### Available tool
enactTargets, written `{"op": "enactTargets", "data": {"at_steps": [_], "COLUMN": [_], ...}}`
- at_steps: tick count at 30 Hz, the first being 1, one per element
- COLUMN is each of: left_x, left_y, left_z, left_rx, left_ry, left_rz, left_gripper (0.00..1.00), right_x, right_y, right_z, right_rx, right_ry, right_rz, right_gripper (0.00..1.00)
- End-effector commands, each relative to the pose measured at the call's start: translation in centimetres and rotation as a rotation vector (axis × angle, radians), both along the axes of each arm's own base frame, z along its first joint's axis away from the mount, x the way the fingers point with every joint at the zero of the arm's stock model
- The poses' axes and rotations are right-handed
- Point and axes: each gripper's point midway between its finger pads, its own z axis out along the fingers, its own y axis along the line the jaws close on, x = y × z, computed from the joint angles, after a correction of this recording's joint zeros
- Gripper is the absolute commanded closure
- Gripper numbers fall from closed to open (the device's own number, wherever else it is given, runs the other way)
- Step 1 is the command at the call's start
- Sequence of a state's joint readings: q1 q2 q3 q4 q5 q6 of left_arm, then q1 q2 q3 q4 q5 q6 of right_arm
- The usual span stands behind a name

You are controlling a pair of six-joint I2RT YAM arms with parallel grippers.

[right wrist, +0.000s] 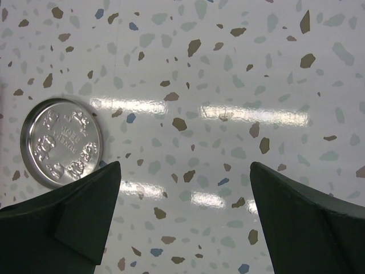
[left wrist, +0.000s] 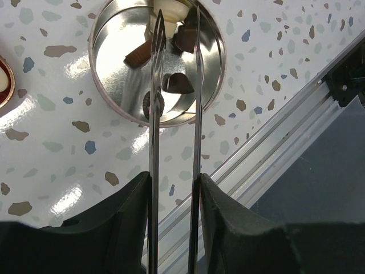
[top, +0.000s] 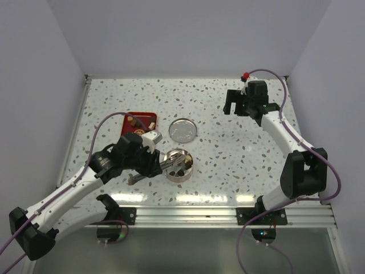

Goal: Pack the chocolate

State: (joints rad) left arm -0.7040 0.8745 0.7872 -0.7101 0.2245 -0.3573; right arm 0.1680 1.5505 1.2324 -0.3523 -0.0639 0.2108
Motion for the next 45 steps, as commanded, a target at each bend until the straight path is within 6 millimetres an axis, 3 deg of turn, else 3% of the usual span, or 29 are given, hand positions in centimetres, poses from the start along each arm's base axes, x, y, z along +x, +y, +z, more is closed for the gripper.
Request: {"op": "enactTargets", "data": {"at_steps": [1, 5, 9, 15, 20, 24, 30, 33, 36, 45], "left_x": [0.2, 0.5, 1.5, 4.3, 7.3, 9.7, 11.7, 13.1, 13.3, 13.2], "left_y": [-0.7, -0.7, -0.1, -1.1, 0.0, 2.2, 4.0, 6.8, 8.0, 8.3], "left_z": [0.9, 1.5, 3.7, 8.1, 8.8, 7.5, 6.3, 5.2, 3.7, -0.2], "left_rx": [-0.024, -0.026, -0.033, -0.064, 0.010, 0.133, 0.144, 0.149, 0.180, 0.235], "left_ry": [-0.017, -0.036, -0.106, -0.225, -0.286, -0.304, -0.304, -0.290, -0.272, -0.225], "left_rz": [-0.016, -0.002, 0.048, 0.079, 0.207, 0.373, 0.490, 0.575, 0.611, 0.613], "left_gripper": [0.56, 0.57, 0.57, 0.57, 0.58, 0.57, 0.57, 0.56, 0.57, 0.57], "right_x": [0.7, 0.6, 0.7, 0.7, 0.4, 0.2, 0.0, -0.1, -0.1, -0.3], "right_y": [0.2, 0.2, 0.2, 0.5, 0.2, 0.3, 0.4, 0.3, 0.2, 0.2], "right_z": [1.9, 2.0, 2.1, 2.2, 2.5, 2.5, 2.5, 2.4, 2.4, 2.0], "right_rx": [0.019, 0.020, 0.019, 0.035, 0.022, 0.027, 0.027, 0.023, 0.018, 0.015], "right_ry": [-0.037, -0.040, -0.042, -0.041, -0.049, -0.049, -0.047, -0.045, -0.047, -0.039], "right_rz": [0.001, 0.002, 0.003, 0.010, 0.007, 0.011, 0.019, 0.018, 0.020, 0.020], "right_gripper": [0.01, 0.01, 0.01, 0.01, 0.01, 0.01, 0.01, 0.01, 0.01, 0.01]}}
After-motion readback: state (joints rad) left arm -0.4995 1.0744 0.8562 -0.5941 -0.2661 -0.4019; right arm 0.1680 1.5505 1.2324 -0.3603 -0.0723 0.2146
